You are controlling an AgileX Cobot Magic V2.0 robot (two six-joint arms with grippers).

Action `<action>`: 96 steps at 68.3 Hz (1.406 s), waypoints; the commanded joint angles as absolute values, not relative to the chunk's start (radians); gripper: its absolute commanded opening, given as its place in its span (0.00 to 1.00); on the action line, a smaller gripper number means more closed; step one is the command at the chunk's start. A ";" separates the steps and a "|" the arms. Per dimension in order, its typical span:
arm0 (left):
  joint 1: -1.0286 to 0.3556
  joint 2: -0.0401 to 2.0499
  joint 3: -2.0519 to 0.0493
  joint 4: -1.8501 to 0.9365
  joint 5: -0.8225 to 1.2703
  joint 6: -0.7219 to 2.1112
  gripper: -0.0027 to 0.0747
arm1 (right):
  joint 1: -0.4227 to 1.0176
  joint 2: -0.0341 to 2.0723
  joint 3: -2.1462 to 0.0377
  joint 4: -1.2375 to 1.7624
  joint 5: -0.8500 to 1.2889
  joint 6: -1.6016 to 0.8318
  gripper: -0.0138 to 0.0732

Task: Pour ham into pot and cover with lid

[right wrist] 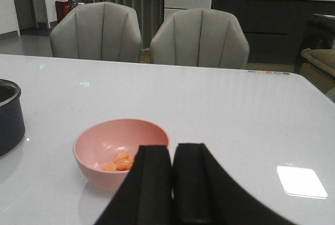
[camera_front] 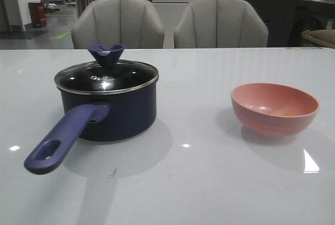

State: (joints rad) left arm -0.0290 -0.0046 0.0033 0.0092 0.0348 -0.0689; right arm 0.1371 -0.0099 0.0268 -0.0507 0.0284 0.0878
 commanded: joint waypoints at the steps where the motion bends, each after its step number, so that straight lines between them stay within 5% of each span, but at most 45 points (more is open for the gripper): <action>1: -0.035 -0.022 0.027 0.007 -0.044 -0.074 0.18 | 0.129 -0.031 0.022 -0.062 -0.060 0.081 0.33; 38: -0.035 -0.022 0.027 0.007 -0.046 -0.074 0.18 | 0.129 -0.031 0.022 -0.062 -0.060 0.081 0.33; 61: -0.035 -0.022 -0.009 -0.006 -0.308 -0.074 0.18 | 0.129 -0.031 0.022 -0.062 -0.060 0.081 0.33; 84: -0.035 0.107 -0.398 -0.017 0.240 -0.074 0.18 | 0.129 -0.031 0.022 -0.062 -0.060 0.081 0.33; 96: -0.035 0.194 -0.440 -0.064 0.290 -0.074 0.18 | 0.129 -0.031 0.022 -0.062 -0.060 0.081 0.33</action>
